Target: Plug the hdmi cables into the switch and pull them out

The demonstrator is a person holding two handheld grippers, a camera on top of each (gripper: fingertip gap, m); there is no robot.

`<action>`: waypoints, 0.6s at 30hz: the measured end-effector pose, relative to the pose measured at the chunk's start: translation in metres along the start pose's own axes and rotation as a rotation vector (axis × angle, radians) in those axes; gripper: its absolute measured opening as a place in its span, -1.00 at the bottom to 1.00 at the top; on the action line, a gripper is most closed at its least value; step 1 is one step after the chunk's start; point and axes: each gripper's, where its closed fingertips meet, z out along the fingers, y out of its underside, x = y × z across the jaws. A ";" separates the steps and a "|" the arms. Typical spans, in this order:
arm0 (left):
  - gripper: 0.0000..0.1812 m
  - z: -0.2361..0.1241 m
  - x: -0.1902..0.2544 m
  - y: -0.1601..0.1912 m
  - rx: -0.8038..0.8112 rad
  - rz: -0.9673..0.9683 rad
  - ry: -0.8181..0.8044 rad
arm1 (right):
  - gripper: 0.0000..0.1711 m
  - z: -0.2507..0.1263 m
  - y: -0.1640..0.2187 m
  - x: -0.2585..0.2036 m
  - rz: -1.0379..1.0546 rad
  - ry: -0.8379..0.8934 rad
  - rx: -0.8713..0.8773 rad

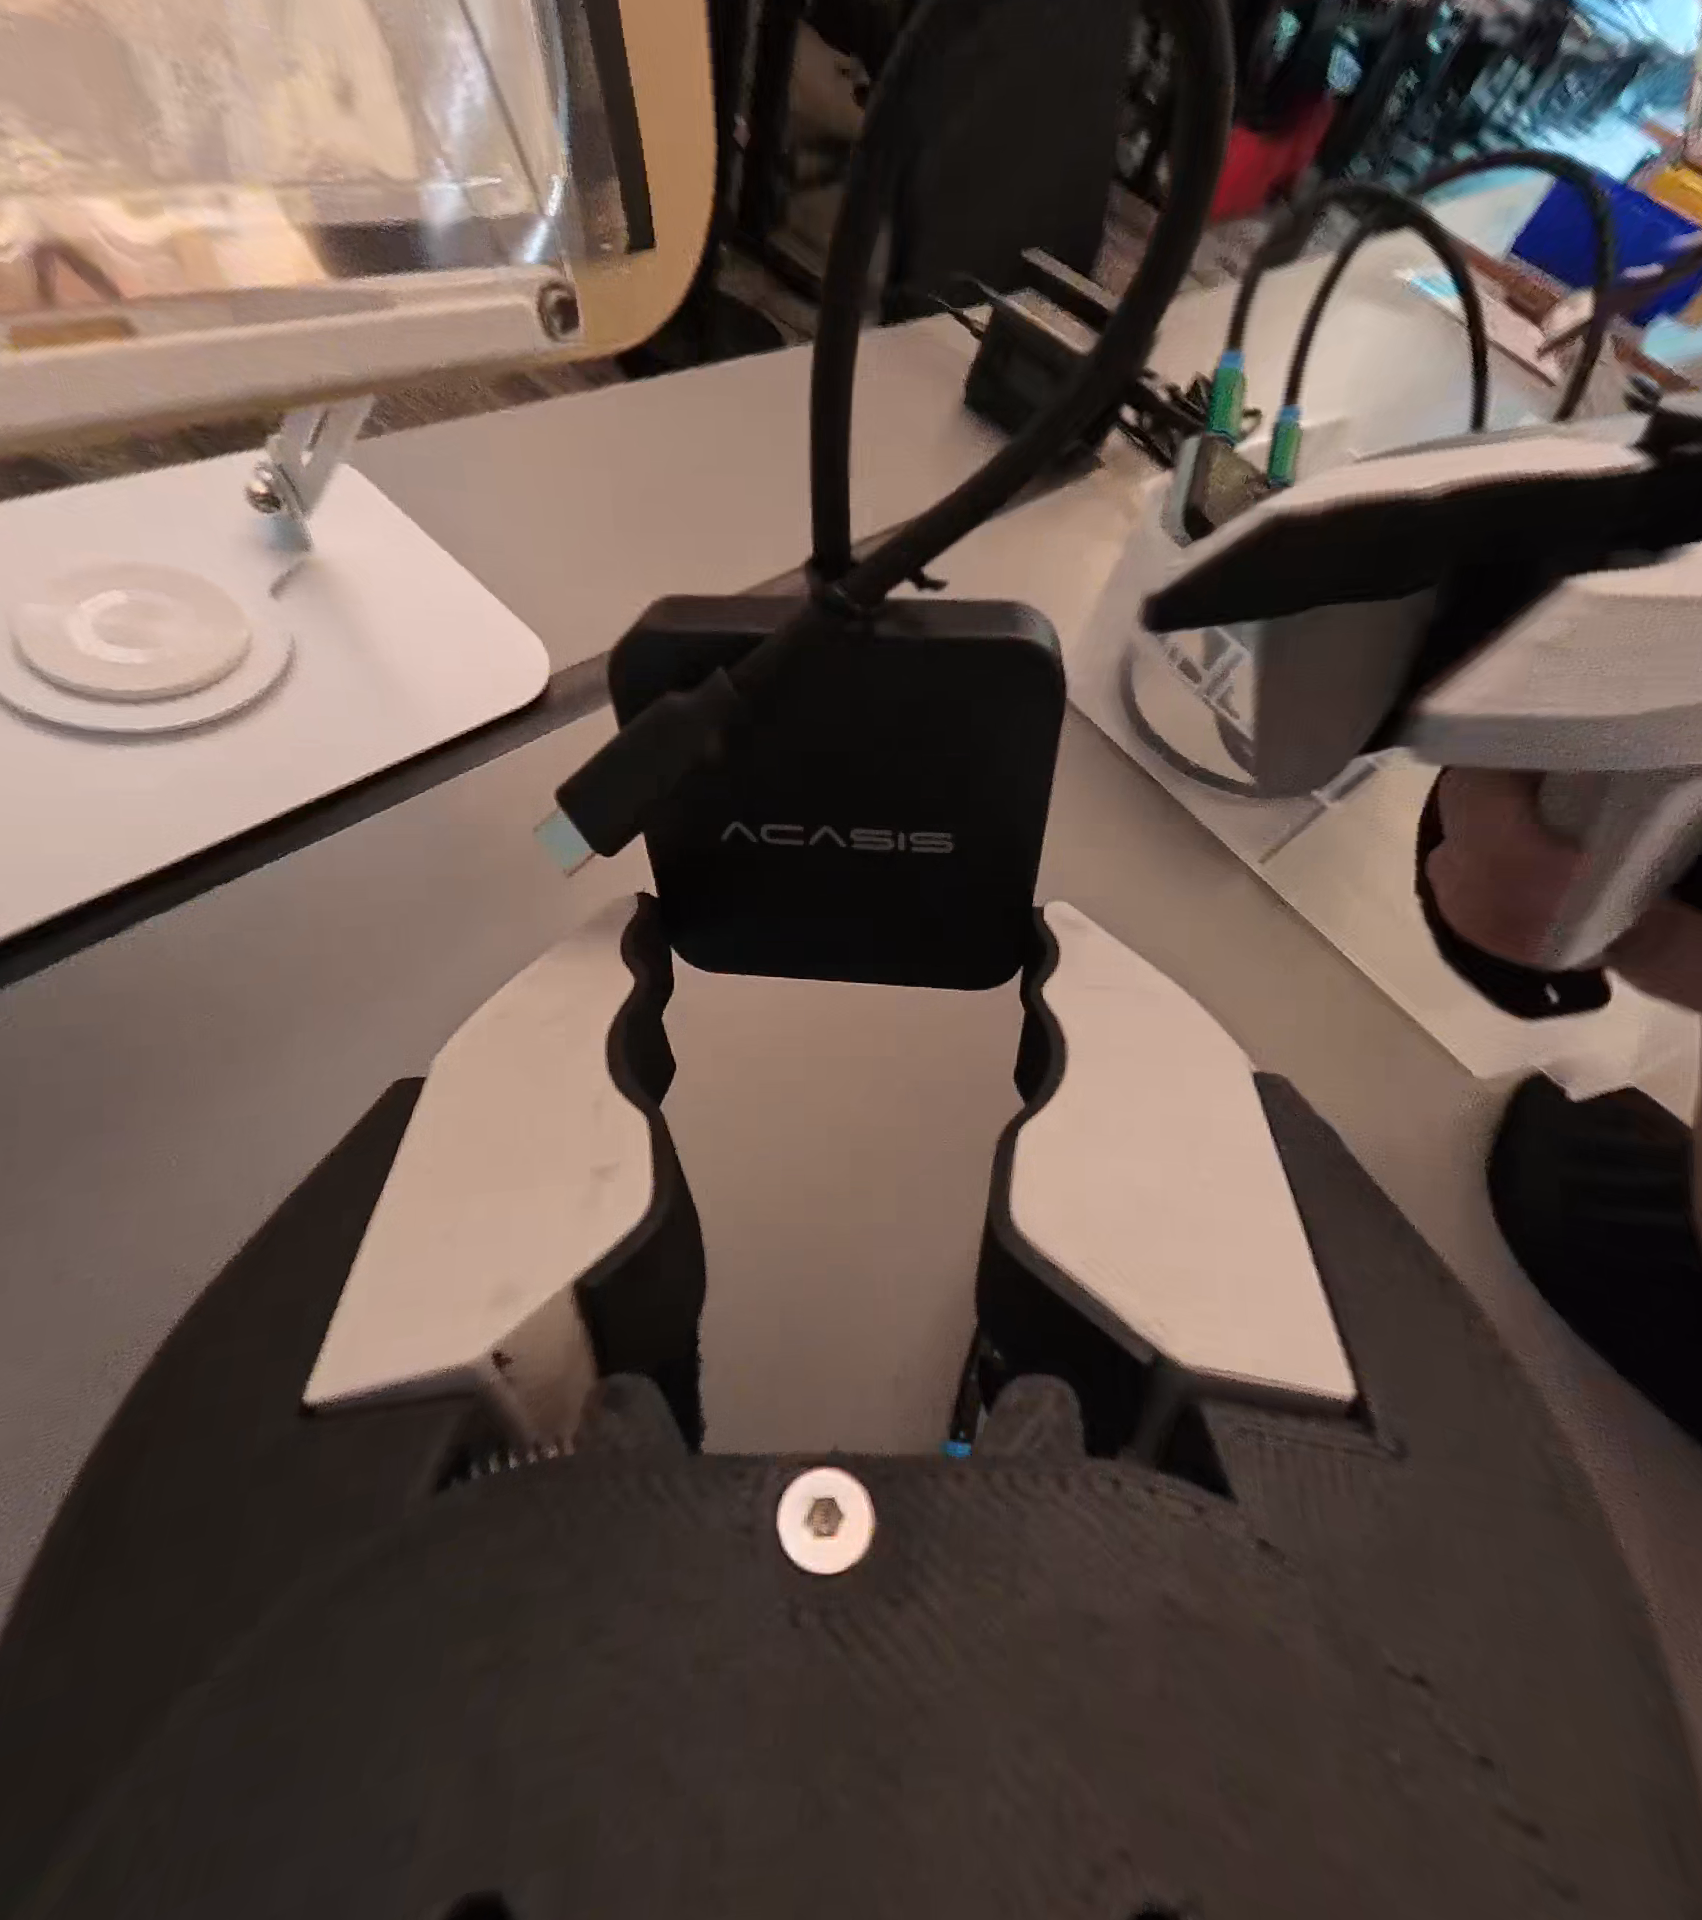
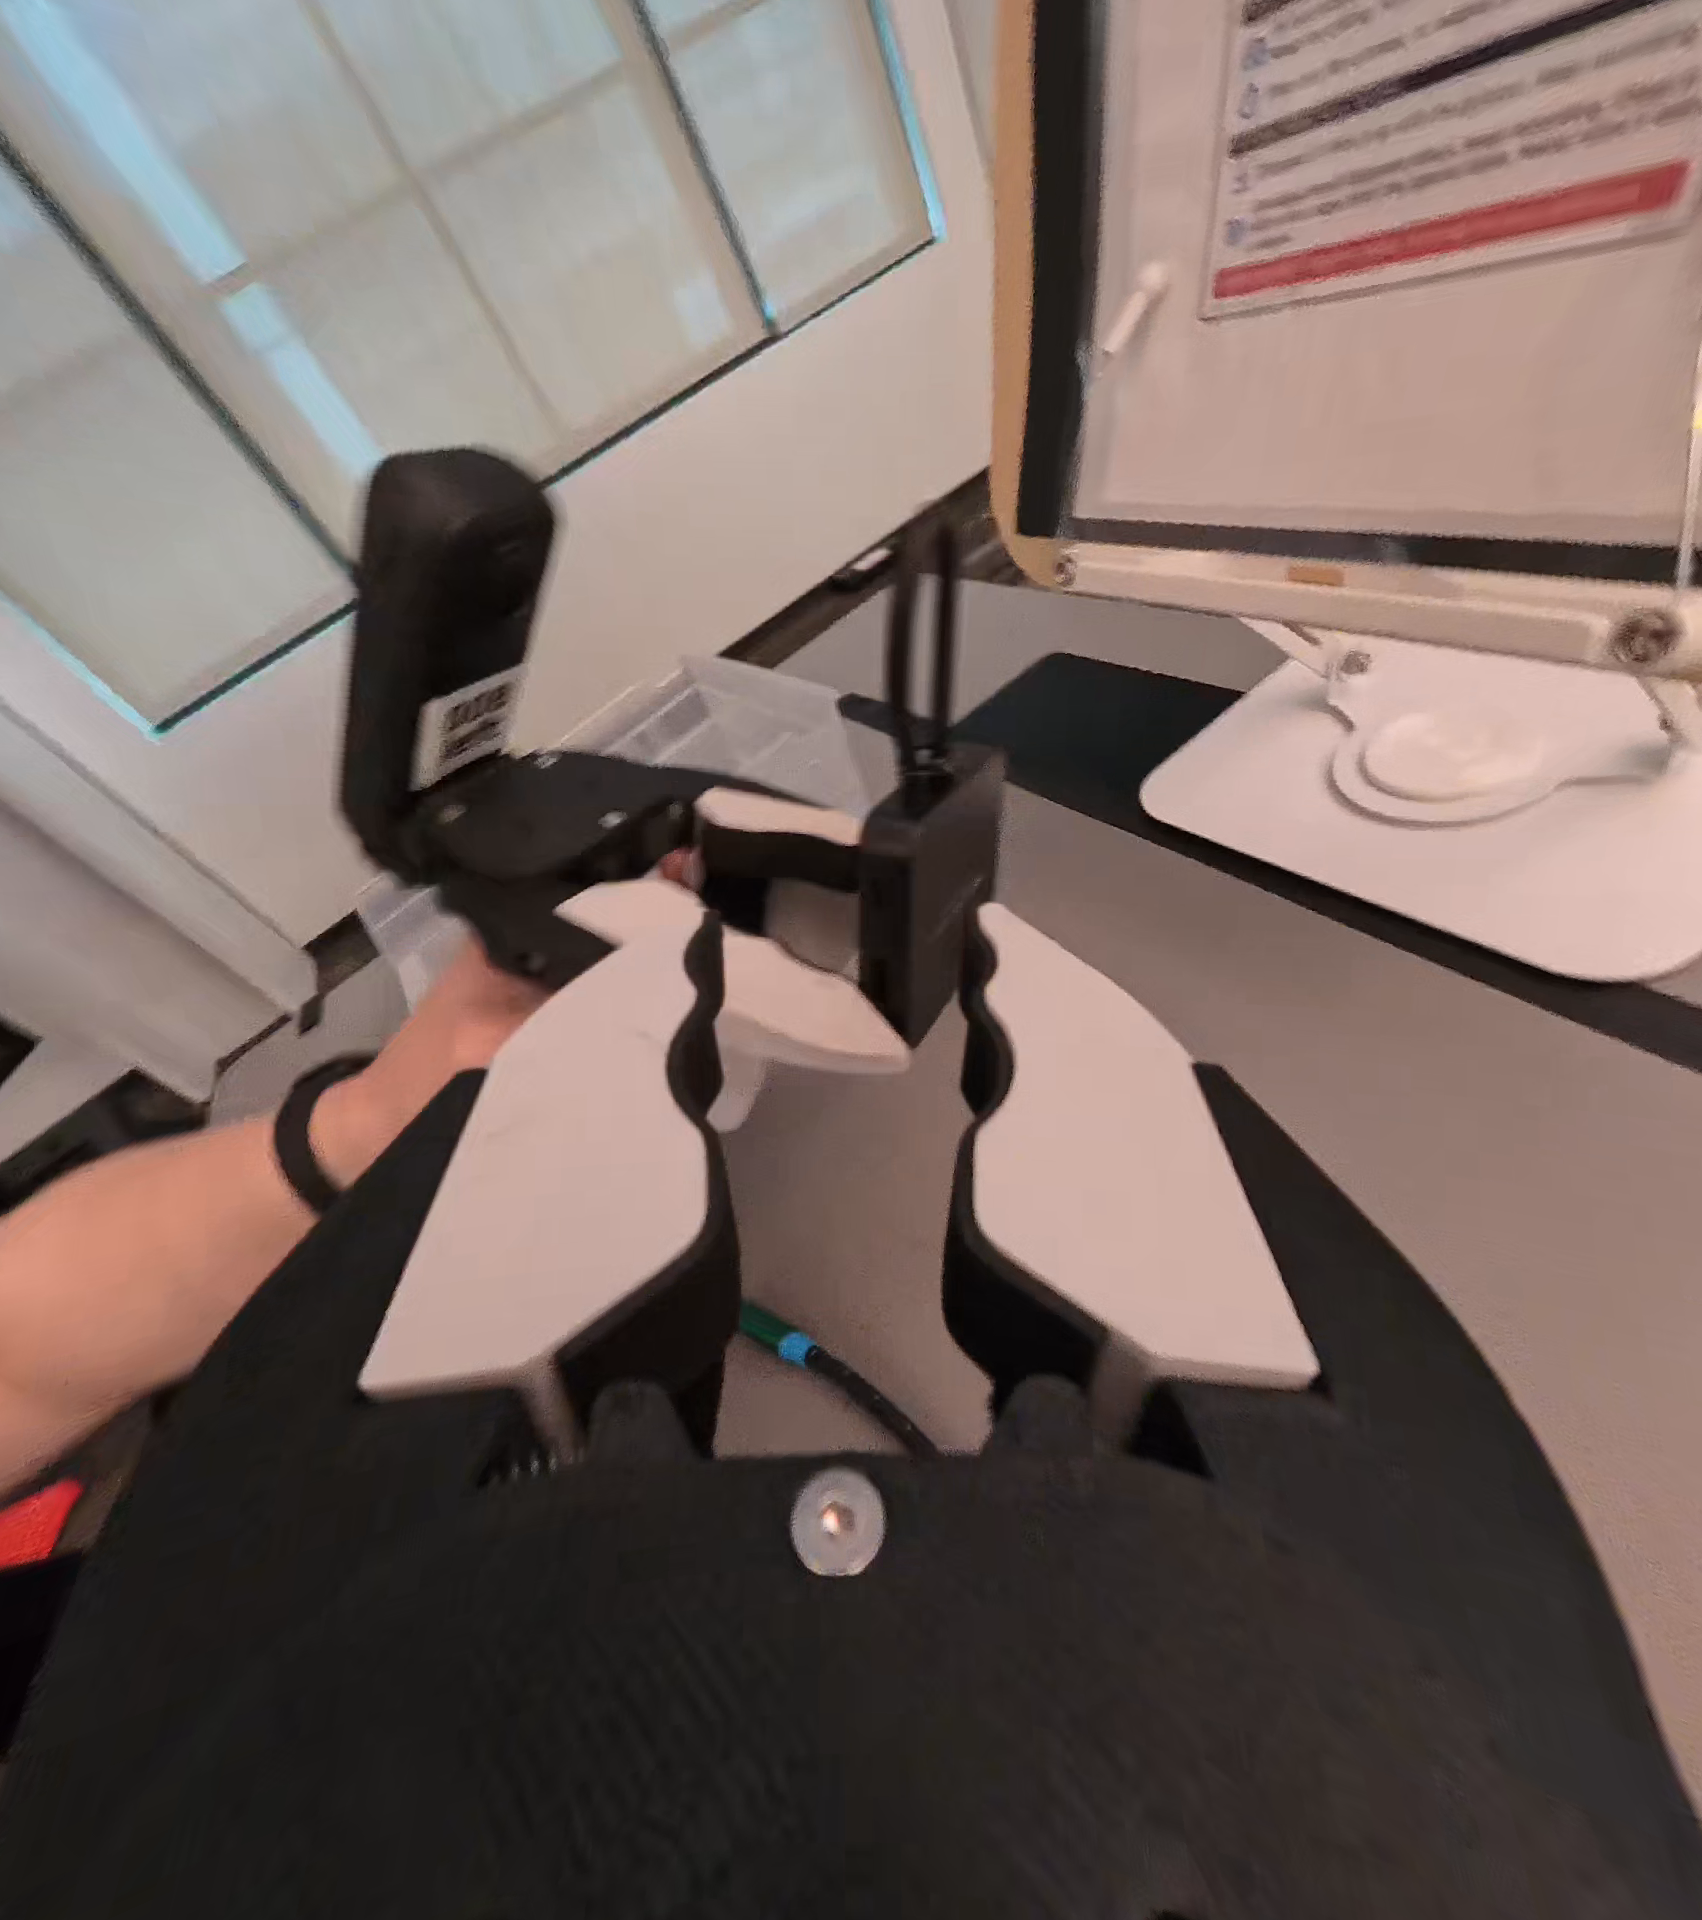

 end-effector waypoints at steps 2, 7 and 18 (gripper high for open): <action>-0.27 0.001 0.002 0.006 0.042 0.016 -0.035 | -0.43 0.010 0.010 0.011 -0.006 0.063 0.001; -0.27 0.003 0.019 0.019 0.074 0.056 0.020 | -0.62 0.033 0.048 0.009 -0.117 0.027 -0.151; -0.12 -0.115 -0.001 -0.047 0.156 0.151 -0.233 | -0.82 0.037 0.066 0.046 -1.174 0.503 -0.396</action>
